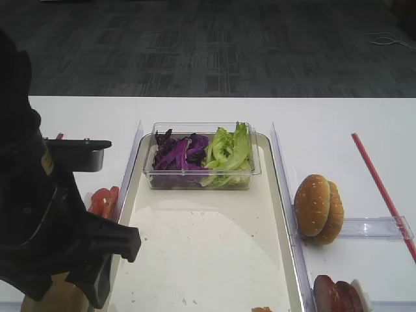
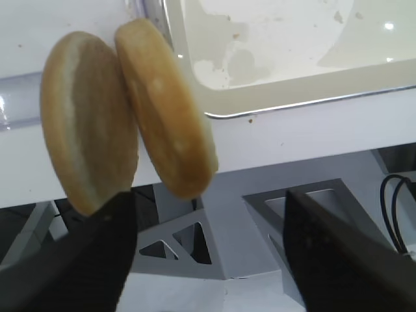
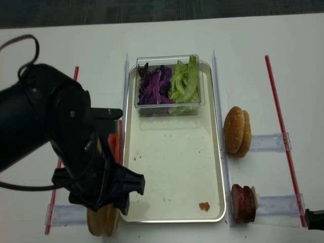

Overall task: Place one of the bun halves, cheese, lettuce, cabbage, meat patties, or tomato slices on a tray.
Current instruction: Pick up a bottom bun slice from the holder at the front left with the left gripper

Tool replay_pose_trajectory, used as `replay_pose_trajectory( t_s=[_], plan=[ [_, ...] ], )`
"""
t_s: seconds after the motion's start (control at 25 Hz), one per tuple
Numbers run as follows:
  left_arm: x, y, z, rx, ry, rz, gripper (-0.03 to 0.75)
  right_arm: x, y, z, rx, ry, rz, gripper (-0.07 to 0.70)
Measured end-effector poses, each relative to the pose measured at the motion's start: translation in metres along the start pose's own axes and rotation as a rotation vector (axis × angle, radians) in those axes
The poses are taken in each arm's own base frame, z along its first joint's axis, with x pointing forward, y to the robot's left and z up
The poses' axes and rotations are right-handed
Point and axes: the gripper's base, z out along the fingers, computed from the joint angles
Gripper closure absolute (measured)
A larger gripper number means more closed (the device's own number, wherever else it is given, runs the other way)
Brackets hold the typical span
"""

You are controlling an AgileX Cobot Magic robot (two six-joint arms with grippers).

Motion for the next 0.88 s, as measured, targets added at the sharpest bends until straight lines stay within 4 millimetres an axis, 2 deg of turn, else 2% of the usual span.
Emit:
replay_pose_trajectory(
  t_s=[0.6,0.88],
  plan=[
    [-0.022,-0.003,0.033,-0.090,0.054,-0.024,0.267,0.000,0.000,0.000,0.000,0.000,-0.003,0.498],
    [-0.026,-0.002,0.037,-0.109,0.048,-0.027,0.352,0.000,0.000,0.000,0.000,0.000,-0.003,0.498]
  ],
)
